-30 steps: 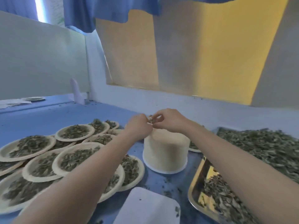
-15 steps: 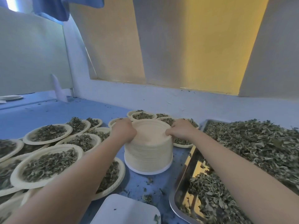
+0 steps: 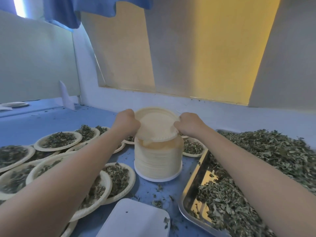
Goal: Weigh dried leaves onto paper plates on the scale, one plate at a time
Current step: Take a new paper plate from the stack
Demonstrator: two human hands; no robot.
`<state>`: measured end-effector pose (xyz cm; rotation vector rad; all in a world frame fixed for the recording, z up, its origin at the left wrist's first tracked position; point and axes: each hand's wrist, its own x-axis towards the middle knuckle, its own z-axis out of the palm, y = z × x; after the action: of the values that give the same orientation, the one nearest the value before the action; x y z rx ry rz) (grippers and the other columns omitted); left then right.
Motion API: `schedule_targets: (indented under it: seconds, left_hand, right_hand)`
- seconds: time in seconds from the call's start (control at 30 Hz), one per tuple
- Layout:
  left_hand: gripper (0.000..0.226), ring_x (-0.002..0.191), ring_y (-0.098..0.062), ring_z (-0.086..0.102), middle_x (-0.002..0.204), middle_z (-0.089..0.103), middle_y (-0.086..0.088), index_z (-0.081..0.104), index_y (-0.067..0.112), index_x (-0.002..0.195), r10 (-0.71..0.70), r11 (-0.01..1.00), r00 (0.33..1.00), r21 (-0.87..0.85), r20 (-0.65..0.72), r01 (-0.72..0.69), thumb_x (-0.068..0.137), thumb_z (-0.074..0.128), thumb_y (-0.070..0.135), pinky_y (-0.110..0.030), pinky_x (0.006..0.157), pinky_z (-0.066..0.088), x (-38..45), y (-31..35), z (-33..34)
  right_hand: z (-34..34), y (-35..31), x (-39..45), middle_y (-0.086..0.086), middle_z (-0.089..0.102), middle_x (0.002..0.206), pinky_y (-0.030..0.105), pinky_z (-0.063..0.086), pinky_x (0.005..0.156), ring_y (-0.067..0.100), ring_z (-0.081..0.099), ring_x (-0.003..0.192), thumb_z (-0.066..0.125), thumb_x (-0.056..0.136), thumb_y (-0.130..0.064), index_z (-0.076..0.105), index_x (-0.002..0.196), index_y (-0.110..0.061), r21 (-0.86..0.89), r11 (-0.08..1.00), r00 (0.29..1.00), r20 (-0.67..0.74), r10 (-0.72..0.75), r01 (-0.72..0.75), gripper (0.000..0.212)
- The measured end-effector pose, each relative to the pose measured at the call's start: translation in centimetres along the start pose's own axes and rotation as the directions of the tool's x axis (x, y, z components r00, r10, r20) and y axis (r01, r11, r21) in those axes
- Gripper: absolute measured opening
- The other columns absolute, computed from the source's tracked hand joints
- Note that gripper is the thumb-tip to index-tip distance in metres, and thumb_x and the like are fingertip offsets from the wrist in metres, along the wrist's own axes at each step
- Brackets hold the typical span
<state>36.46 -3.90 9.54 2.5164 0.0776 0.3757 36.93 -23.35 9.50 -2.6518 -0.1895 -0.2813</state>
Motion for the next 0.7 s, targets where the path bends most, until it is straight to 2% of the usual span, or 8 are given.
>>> schedule_targets:
  seconds: [0.17,0.27,0.4,0.47,0.53,0.6,0.67,0.7]
  left_hand:
    - [0.028,0.056,-0.016,0.025,0.065,0.03,-0.004,0.028,0.012,0.064,0.036,0.999,0.999,0.041,-0.006,-0.036,0.081,0.042,-0.006,-0.026,0.049,0.02,-4.8,-0.3,-2.6]
    - [0.028,0.054,-0.017,0.029,0.061,0.032,-0.005,0.031,0.008,0.062,0.031,0.994,0.998,0.098,0.056,-0.036,0.082,0.046,-0.003,-0.026,0.048,0.021,-8.3,-1.6,-3.3]
    - [0.022,0.055,-0.02,0.037,0.062,0.041,-0.008,0.038,0.005,0.065,-0.03,0.991,0.989,0.136,0.142,0.011,0.084,0.049,0.001,-0.026,0.048,0.026,-13.1,-4.7,-2.3]
    - [0.02,0.055,-0.02,0.037,0.062,0.041,-0.008,0.039,0.005,0.066,-0.065,0.991,0.985,0.126,0.159,0.045,0.082,0.051,0.001,-0.026,0.048,0.025,-15.3,-6.4,-1.4]
    - [0.021,0.059,-0.022,0.04,0.064,0.043,-0.008,0.041,0.004,0.065,-0.098,0.992,0.981,0.099,0.168,0.082,0.081,0.053,0.001,-0.026,0.048,0.027,-16.9,-8.2,-0.7]
    - [0.015,0.063,-0.024,0.045,0.069,0.047,-0.01,0.045,0.004,0.069,-0.119,0.993,0.979,0.041,0.167,0.114,0.08,0.054,0.002,-0.026,0.049,0.031,-18.2,-9.8,0.2]
    - [0.01,0.066,-0.026,0.048,0.071,0.048,-0.009,0.046,0.005,0.073,-0.129,0.991,0.975,-0.013,0.179,0.133,0.081,0.052,0.004,-0.026,0.049,0.035,-19.1,-10.8,1.2]
    - [0.01,0.068,-0.027,0.05,0.072,0.049,-0.008,0.046,0.007,0.073,-0.121,0.992,0.976,-0.005,0.182,0.124,0.082,0.051,0.005,-0.026,0.049,0.035,-19.4,-11.1,1.6]
  right_hand:
    - [-1.0,-0.8,-4.7,0.002,0.026,0.066,0.032,0.019,0.054,0.016,0.023,0.058,0.038,0.094,-0.016,0.023,0.066,-0.015,0.029,0.997,0.997,0.024,-0.075,0.074,0.032]
    - [-0.4,-0.8,-8.3,0.001,0.025,0.065,0.032,0.018,0.054,0.016,0.022,0.056,0.039,0.095,-0.019,0.024,0.066,-0.016,0.043,0.993,0.992,0.062,-0.109,0.106,0.033]
    - [2.8,-0.4,-13.0,0.003,0.034,0.068,0.032,0.021,0.054,0.017,0.028,0.055,0.038,0.095,-0.02,0.028,0.066,-0.015,0.038,0.993,0.978,0.171,-0.117,0.113,0.031]
    - [5.0,-0.2,-14.6,0.004,0.042,0.073,0.033,0.028,0.057,0.02,0.039,0.063,0.038,0.093,-0.022,0.035,0.069,-0.015,0.033,0.992,0.972,0.197,-0.125,0.121,0.025]
    - [7.0,-0.2,-15.8,0.009,0.05,0.087,0.036,0.039,0.068,0.026,0.051,0.082,0.038,0.092,-0.023,0.042,0.077,-0.012,0.008,0.99,0.966,0.216,-0.14,0.142,0.019]
    - [8.8,0.1,-16.6,0.012,0.051,0.1,0.04,0.044,0.082,0.03,0.052,0.099,0.038,0.091,-0.025,0.045,0.086,-0.011,-0.015,0.987,0.963,0.221,-0.153,0.16,0.016]
    - [9.9,0.3,-17.1,0.013,0.051,0.109,0.045,0.043,0.091,0.032,0.048,0.106,0.038,0.09,-0.027,0.05,0.095,-0.01,-0.071,0.986,0.969,0.209,-0.133,0.151,0.021]
    - [10.2,0.5,-17.3,0.011,0.049,0.107,0.045,0.042,0.091,0.031,0.046,0.106,0.038,0.089,-0.028,0.051,0.093,-0.012,-0.088,0.987,0.972,0.205,-0.113,0.133,0.021]
